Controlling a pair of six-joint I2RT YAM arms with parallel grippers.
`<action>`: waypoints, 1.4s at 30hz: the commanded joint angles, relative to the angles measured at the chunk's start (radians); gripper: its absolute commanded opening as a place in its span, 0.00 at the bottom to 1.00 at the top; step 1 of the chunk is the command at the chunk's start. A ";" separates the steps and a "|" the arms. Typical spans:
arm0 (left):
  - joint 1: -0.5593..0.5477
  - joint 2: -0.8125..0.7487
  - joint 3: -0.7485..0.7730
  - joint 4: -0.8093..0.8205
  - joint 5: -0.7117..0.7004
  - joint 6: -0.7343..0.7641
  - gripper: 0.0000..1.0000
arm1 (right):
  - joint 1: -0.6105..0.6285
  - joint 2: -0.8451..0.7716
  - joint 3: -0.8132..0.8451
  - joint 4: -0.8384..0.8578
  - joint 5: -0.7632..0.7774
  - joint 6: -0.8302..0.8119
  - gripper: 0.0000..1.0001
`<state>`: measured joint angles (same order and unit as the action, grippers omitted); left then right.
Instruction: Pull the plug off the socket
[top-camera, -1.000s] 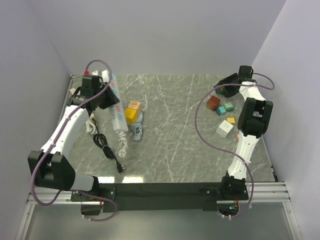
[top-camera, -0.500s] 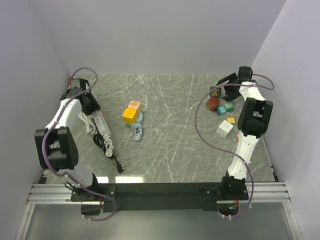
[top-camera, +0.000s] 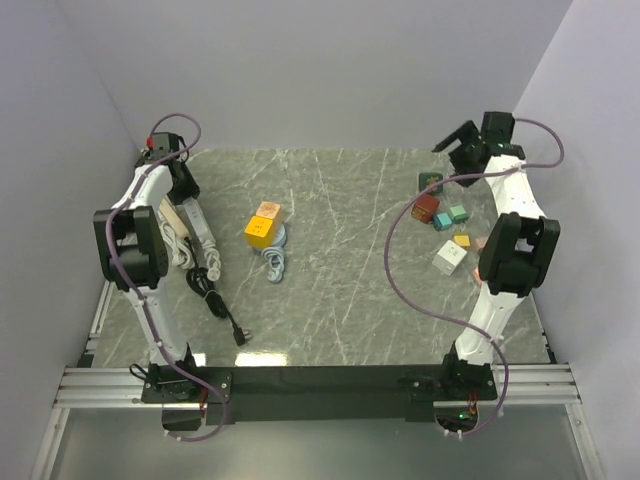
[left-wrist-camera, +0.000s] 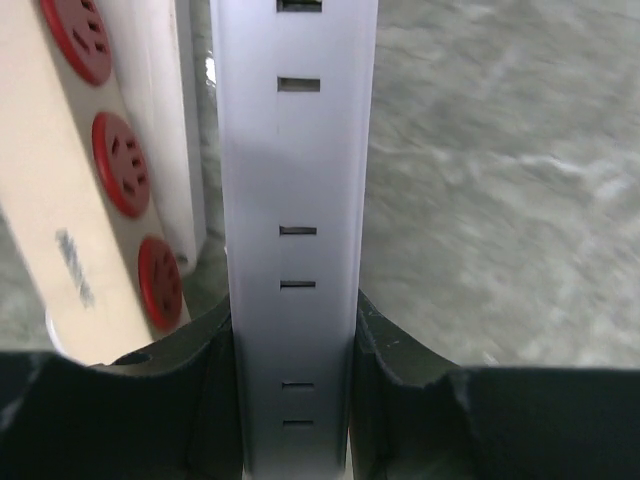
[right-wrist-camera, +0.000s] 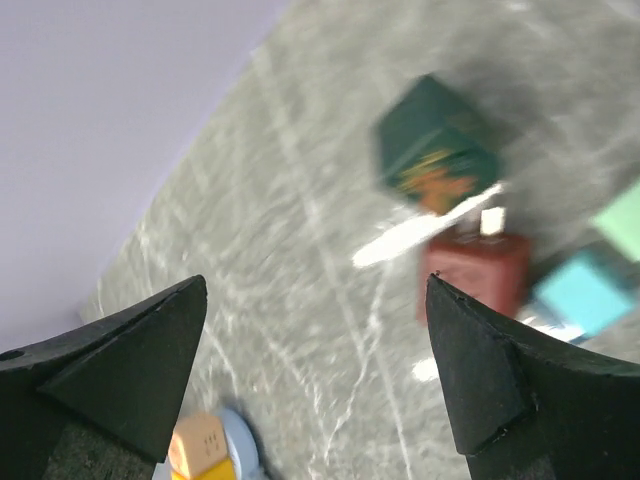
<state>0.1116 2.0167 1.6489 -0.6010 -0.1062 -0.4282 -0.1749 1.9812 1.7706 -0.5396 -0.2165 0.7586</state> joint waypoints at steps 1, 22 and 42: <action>-0.001 0.065 0.084 -0.037 -0.085 0.048 0.01 | 0.118 -0.073 0.053 -0.097 0.019 -0.096 0.96; 0.002 -0.159 -0.108 0.015 -0.034 -0.029 0.99 | 0.670 0.030 0.211 -0.270 0.034 -0.154 0.98; -0.309 -0.193 -0.258 0.019 0.129 -0.001 0.01 | 0.755 -0.099 -0.006 -0.223 0.111 -0.078 0.97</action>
<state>-0.1684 1.8214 1.4082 -0.6098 -0.0219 -0.4313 0.5735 1.9865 1.8179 -0.7963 -0.1360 0.6655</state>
